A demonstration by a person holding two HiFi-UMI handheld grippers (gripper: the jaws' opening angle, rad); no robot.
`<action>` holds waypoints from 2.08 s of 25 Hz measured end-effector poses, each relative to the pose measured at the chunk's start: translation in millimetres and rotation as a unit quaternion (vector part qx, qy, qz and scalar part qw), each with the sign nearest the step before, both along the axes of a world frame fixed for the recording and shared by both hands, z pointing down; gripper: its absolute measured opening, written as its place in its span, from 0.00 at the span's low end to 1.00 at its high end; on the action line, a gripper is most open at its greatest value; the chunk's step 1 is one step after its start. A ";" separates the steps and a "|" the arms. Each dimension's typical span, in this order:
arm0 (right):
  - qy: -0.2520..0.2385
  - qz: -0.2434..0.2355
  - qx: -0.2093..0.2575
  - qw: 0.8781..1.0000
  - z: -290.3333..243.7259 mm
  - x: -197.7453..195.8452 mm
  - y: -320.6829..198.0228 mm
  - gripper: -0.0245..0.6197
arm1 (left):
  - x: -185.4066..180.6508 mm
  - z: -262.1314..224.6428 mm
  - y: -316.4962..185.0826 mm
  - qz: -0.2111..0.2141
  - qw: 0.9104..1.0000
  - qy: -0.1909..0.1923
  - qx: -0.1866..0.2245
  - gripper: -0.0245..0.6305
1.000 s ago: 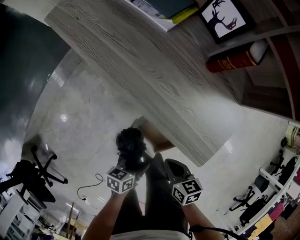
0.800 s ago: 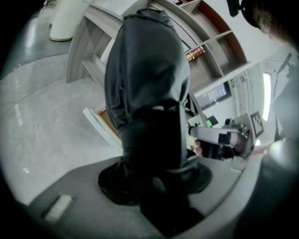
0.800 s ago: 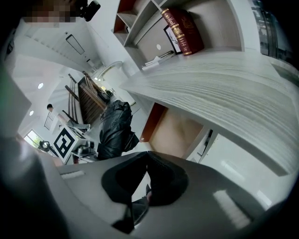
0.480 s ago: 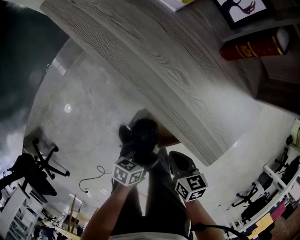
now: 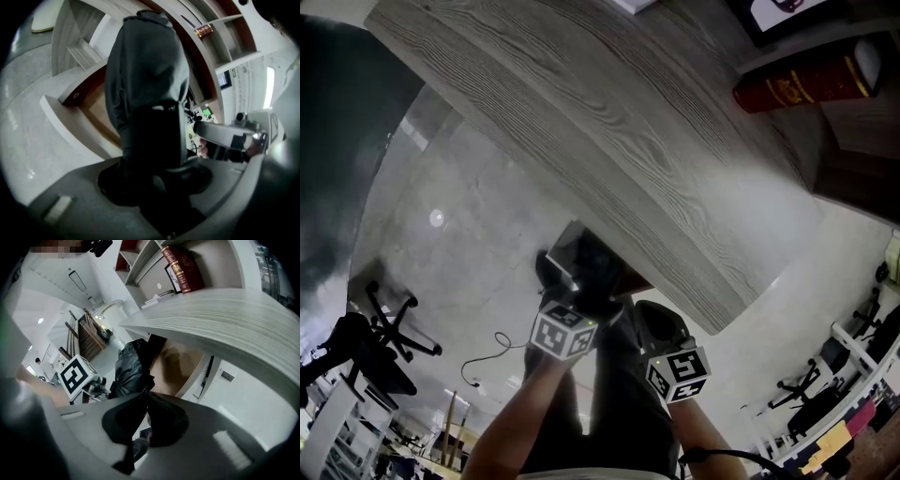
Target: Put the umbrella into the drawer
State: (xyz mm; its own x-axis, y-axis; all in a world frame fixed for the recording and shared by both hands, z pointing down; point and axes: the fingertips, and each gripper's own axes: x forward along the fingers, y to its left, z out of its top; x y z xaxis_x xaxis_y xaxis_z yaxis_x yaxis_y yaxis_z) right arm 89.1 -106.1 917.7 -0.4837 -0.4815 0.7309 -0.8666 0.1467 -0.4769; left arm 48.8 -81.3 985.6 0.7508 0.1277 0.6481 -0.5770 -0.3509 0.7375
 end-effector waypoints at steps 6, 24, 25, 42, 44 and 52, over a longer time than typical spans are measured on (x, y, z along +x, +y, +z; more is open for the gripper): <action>0.000 0.009 -0.003 1.000 8.4 3.3 0.9 0.05 | 13.0 1.8 -5.6 -0.002 1.000 0.004 -0.003 0.37; 0.001 0.025 -0.012 1.000 15.8 11.9 7.9 0.05 | 36.8 11.5 -10.4 -0.005 0.999 -0.004 -0.036 0.39; 0.001 0.026 -0.013 1.000 16.0 11.7 9.1 0.05 | 37.6 11.4 -10.7 -0.004 1.000 -0.007 -0.028 0.41; 0.003 0.043 -0.011 0.999 9.0 1.2 22.1 0.05 | 12.5 -6.7 -14.0 -0.040 0.998 -0.021 0.052 0.51; 0.005 0.044 -0.009 0.999 1.9 -4.3 25.8 0.05 | 6.3 -12.9 -10.2 -0.038 0.998 -0.019 0.055 0.51; 0.022 0.050 0.009 0.998 -27.0 -6.1 15.9 0.05 | -5.6 -49.0 -17.0 -0.027 0.996 0.013 0.079 0.50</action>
